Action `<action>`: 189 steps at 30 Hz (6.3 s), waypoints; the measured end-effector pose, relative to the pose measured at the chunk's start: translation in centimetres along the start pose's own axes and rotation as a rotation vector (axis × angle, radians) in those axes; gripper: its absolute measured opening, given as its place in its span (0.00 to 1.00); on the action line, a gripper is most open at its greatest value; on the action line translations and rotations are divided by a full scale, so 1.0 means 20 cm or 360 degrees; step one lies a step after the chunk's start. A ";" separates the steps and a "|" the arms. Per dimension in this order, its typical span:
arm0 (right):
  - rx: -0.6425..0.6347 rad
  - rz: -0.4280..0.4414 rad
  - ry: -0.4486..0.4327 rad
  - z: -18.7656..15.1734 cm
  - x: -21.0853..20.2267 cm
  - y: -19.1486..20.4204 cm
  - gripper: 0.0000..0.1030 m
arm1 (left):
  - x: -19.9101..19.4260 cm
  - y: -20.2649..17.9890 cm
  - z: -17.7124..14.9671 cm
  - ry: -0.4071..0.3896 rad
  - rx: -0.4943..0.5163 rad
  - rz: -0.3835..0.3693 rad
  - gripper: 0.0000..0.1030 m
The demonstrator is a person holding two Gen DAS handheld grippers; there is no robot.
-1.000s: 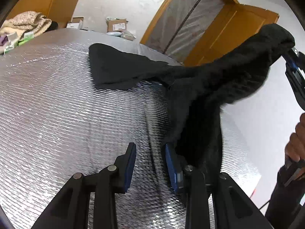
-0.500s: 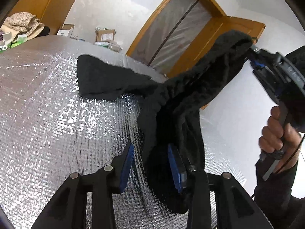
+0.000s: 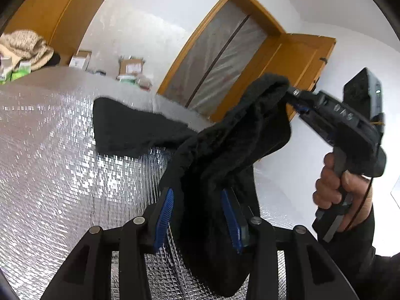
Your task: Fold clothes
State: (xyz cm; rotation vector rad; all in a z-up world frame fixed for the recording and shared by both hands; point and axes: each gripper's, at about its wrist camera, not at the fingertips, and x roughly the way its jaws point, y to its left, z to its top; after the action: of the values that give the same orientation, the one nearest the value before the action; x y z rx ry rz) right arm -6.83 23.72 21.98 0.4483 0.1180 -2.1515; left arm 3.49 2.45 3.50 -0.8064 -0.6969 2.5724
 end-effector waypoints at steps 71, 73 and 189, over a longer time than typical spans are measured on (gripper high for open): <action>-0.0451 0.0809 0.0548 -0.34 0.42 0.60 0.39 | -0.53 0.60 0.14 0.0078 -0.0434 0.0630 0.07; -0.0506 0.0818 0.0535 -0.34 0.40 0.62 0.40 | -0.53 0.60 0.15 0.0082 -0.0434 0.0628 0.07; -0.0456 0.0117 0.0595 -0.08 1.20 0.62 0.02 | -0.93 0.72 0.21 -0.0148 -0.0472 0.1245 0.07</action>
State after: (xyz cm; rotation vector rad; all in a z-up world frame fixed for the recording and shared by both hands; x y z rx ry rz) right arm -8.92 -1.69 12.91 0.6691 0.6009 -1.9192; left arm 12.69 -19.31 6.69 -1.2582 -0.9509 3.2542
